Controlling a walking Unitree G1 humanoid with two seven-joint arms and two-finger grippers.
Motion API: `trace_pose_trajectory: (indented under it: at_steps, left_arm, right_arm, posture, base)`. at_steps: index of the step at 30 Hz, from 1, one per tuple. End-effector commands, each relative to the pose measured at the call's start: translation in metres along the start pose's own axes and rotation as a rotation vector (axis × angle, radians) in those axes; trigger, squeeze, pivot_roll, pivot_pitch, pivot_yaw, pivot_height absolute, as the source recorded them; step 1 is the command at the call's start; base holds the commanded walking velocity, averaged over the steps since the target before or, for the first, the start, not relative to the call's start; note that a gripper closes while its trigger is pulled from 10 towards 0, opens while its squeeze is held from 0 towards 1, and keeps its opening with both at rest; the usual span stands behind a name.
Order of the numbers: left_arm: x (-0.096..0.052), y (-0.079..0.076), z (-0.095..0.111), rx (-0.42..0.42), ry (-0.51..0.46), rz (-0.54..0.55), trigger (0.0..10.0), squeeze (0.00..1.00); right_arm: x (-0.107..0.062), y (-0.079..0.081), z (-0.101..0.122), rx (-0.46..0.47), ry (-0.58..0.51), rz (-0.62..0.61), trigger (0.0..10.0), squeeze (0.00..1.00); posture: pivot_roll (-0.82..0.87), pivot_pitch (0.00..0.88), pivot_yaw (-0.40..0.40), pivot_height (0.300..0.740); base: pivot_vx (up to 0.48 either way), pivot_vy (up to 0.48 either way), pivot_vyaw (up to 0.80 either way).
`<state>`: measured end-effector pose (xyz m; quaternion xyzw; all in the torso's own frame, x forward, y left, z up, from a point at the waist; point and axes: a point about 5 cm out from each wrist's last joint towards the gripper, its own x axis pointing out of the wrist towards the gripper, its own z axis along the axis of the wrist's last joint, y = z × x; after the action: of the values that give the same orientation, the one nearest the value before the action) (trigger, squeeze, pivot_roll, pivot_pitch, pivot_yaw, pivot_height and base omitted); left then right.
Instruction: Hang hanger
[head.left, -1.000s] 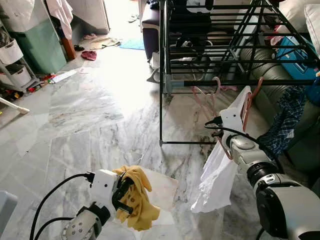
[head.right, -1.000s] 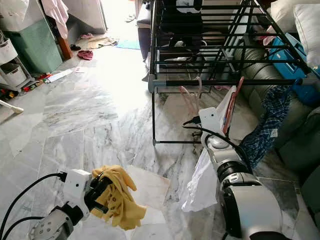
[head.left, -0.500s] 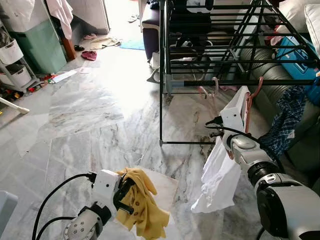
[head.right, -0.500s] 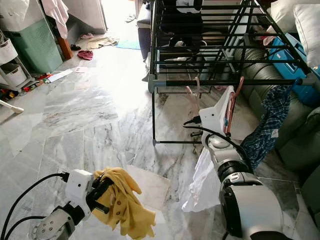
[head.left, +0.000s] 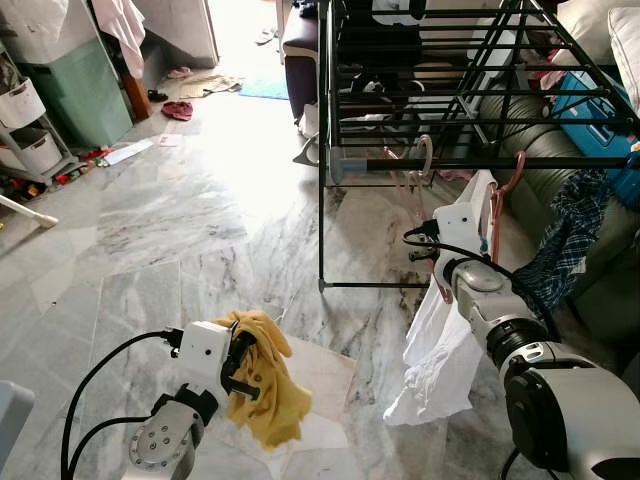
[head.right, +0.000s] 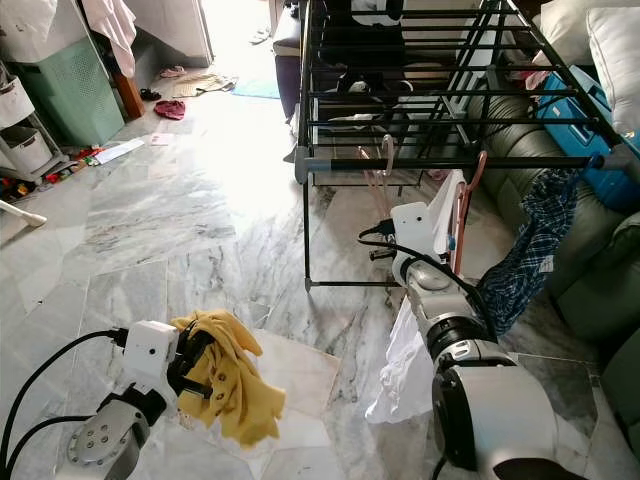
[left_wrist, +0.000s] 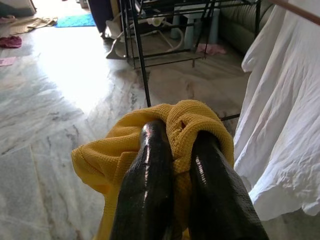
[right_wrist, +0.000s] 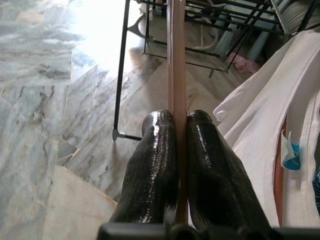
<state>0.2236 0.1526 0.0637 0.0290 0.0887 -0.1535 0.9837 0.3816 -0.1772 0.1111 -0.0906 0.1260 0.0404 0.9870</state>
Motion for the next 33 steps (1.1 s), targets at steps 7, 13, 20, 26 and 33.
trace_pose_trajectory:
  at_steps: [7,13,20,26,33]
  left_arm:
    - [0.015,-0.001,0.008,0.015,-0.052,0.010,10.0,0.00]
    - [0.025,-0.006,0.009,0.021,-0.060,-0.025,10.0,0.00]
    - [0.032,-0.004,0.010,0.027,-0.067,-0.034,10.0,0.00]
    - [0.031,-0.006,0.008,0.031,-0.061,-0.047,10.0,0.00]
    - [0.030,0.000,0.011,0.028,-0.081,-0.016,10.0,0.00]
  right_arm:
    - [-0.011,-0.009,-0.008,-0.016,-0.124,-0.006,0.0,0.00]
    - [-0.020,-0.011,-0.025,0.016,-0.125,-0.042,0.0,0.00]
    - [-0.031,-0.005,-0.044,0.024,-0.114,-0.041,0.3,0.00]
    - [-0.031,-0.007,-0.038,0.039,-0.140,-0.057,0.0,0.00]
    - [-0.042,0.010,-0.052,0.023,-0.126,0.007,0.0,0.00]
  posture:
    - [0.06,0.000,0.018,0.740]
    - [0.02,0.000,0.038,0.740]
    - [0.01,0.000,0.053,0.740]
    - [0.01,0.000,0.059,0.740]
    - [0.02,0.000,0.053,0.740]
  base:
    - [0.000,0.000,0.00]
    - [0.000,0.000,0.00]
    - [0.000,0.000,0.00]
    - [0.000,0.000,0.00]
    - [0.000,0.000,0.00]
